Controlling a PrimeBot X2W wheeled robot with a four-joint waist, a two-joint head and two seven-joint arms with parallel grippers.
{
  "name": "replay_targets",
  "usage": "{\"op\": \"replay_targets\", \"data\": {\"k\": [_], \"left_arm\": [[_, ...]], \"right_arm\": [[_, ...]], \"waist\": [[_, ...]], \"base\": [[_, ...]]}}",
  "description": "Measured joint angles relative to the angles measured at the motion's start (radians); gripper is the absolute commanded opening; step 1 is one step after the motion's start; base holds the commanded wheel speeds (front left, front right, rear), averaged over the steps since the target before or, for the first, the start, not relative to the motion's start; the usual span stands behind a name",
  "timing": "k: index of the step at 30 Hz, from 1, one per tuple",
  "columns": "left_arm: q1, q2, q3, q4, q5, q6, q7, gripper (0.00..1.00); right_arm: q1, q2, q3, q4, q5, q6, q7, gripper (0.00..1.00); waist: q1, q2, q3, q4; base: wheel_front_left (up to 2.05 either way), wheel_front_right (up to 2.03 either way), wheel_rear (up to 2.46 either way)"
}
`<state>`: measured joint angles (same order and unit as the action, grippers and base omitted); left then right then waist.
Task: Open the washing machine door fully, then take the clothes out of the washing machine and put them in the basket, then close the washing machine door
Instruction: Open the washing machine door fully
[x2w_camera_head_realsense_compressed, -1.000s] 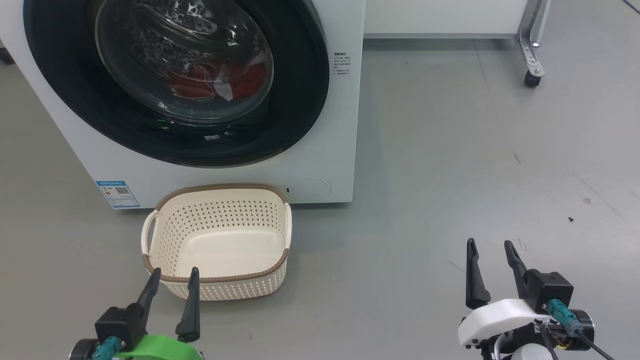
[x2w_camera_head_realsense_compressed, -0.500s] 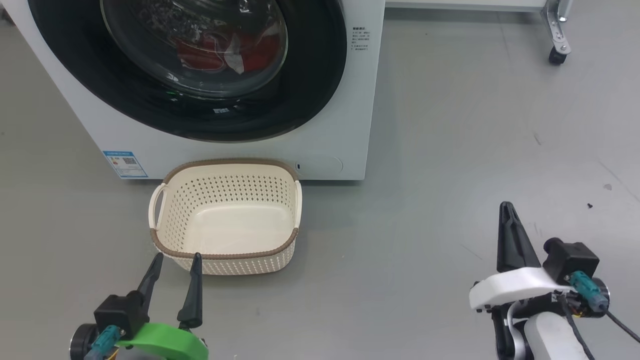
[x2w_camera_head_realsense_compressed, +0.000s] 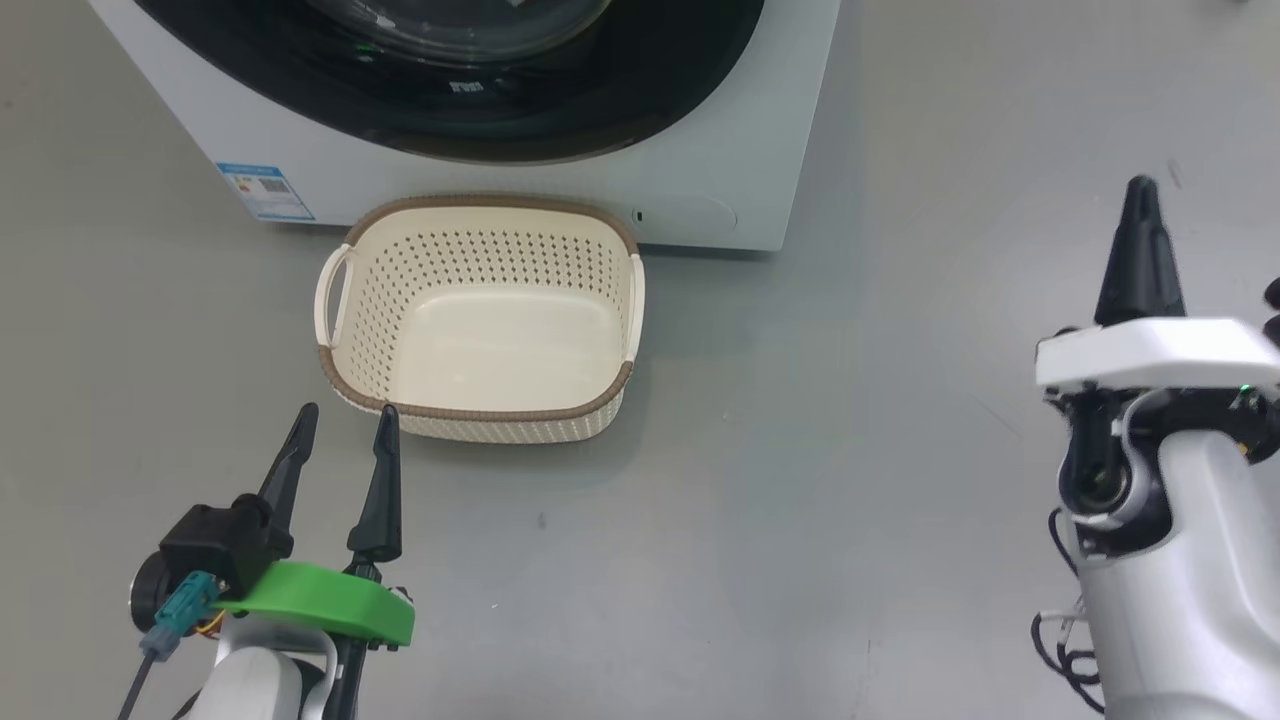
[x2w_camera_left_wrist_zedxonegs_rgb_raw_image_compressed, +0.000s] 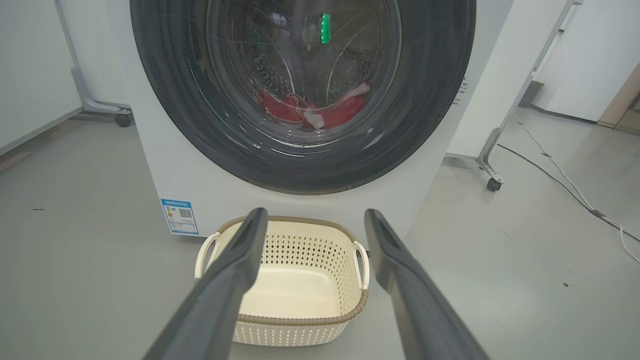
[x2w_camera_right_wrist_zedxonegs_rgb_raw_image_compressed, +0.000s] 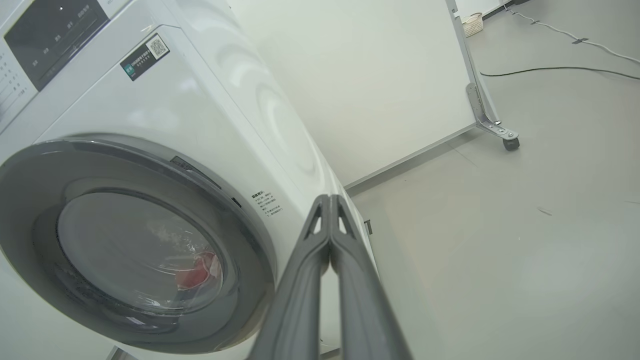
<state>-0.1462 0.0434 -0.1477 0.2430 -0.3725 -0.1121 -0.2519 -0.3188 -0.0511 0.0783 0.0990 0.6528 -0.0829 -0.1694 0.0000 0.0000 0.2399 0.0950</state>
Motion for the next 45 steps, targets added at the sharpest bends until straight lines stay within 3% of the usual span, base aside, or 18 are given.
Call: {"op": "replay_targets", "data": {"k": [3,9,11,28,45], "left_arm": [[-0.022,0.000,-0.002,0.000,-0.006,0.000,0.000,1.00],[-0.070,0.000,-0.006,-0.001,-0.015,-0.008,0.000,1.00],[-0.087,0.000,-0.006,-0.001,-0.027,-0.008,0.000,1.00],[-0.210,-0.007,-0.048,0.007,-0.060,-0.012,0.000,1.00],[-0.248,-0.006,-0.113,0.022,-0.103,-0.012,0.000,1.00]], "right_arm": [[-0.077,-0.002,-0.038,-0.023,0.100,-0.002,0.031,0.00],[-0.250,-0.006,-0.040,-0.038,0.192,-0.018,0.110,0.00],[-0.309,-0.007,-0.037,-0.041,0.283,-0.024,0.139,0.00],[-0.693,-0.016,-0.046,0.107,0.298,-0.043,0.280,0.00],[-0.945,-0.027,-0.068,0.299,0.453,-0.044,0.360,0.00]], "waist": [[0.0000,0.0000,0.040,0.017],[0.0000,0.0000,0.122,0.055],[0.0000,0.0000,0.150,0.067],[0.0001,0.0000,0.348,0.171],[0.0000,0.0000,0.432,0.237]], "base": [[0.00,0.00,0.00],[0.00,0.00,0.00],[0.00,0.00,0.00],[0.00,0.00,0.00],[0.00,0.00,0.00]]}}
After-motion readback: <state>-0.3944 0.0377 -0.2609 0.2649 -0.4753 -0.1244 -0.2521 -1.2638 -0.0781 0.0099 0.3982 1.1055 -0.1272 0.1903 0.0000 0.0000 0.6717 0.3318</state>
